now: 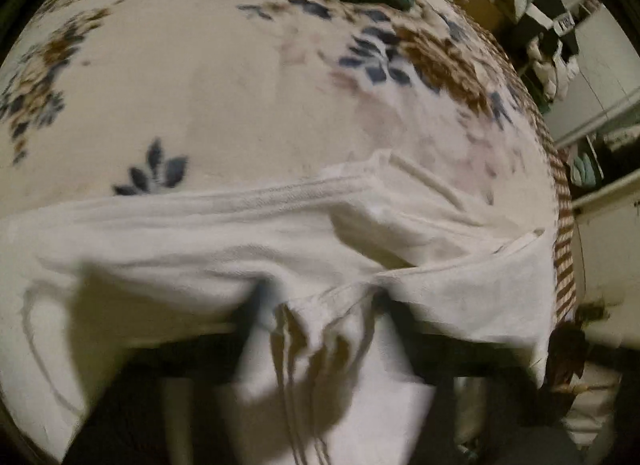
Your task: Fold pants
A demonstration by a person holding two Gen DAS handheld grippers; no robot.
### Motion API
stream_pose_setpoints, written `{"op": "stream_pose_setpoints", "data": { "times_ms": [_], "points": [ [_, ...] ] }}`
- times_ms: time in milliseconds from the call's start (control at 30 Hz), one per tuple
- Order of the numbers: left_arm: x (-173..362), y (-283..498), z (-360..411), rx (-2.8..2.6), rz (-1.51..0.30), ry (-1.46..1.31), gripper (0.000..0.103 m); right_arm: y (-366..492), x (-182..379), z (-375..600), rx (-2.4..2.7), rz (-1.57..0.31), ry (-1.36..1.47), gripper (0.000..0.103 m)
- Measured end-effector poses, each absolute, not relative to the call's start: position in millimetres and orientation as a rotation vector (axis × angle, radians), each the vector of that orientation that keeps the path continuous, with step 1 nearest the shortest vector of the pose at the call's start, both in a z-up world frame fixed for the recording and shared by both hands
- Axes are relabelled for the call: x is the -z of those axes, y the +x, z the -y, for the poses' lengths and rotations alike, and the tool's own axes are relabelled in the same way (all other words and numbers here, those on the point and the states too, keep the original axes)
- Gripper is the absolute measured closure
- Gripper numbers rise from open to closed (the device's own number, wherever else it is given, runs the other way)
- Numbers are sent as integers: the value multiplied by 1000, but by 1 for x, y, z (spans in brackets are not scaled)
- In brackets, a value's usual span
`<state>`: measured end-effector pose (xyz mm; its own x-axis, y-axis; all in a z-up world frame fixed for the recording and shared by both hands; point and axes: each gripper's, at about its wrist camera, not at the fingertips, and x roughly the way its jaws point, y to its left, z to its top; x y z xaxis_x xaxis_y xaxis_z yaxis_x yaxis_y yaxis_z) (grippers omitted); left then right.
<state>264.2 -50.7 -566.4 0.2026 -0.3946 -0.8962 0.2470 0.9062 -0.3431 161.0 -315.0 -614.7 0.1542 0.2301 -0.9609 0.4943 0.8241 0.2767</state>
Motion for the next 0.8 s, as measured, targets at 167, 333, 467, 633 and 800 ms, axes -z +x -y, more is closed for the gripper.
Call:
{"op": "stream_pose_setpoints", "data": {
  "times_ms": [167, 333, 467, 633, 800],
  "points": [
    [576, 263, 32, 475, -1274, -177, 85, 198, 613, 355, 246, -1411, 513, 39],
    [555, 264, 20, 412, -1303, -262, 81, 241, 612, 351, 104, -1423, 527, 39],
    [544, 268, 13, 294, -1284, -279, 55, 275, 623, 294, -120, -1478, 394, 39],
    [563, 268, -2, 175, -1322, -286, 20, 294, 640, 210, -273, -1506, 28, 40],
    [568, 268, -7, 192, -1320, -288, 20, 318, 657, 231, -140, -1470, 106, 91]
  ]
}}
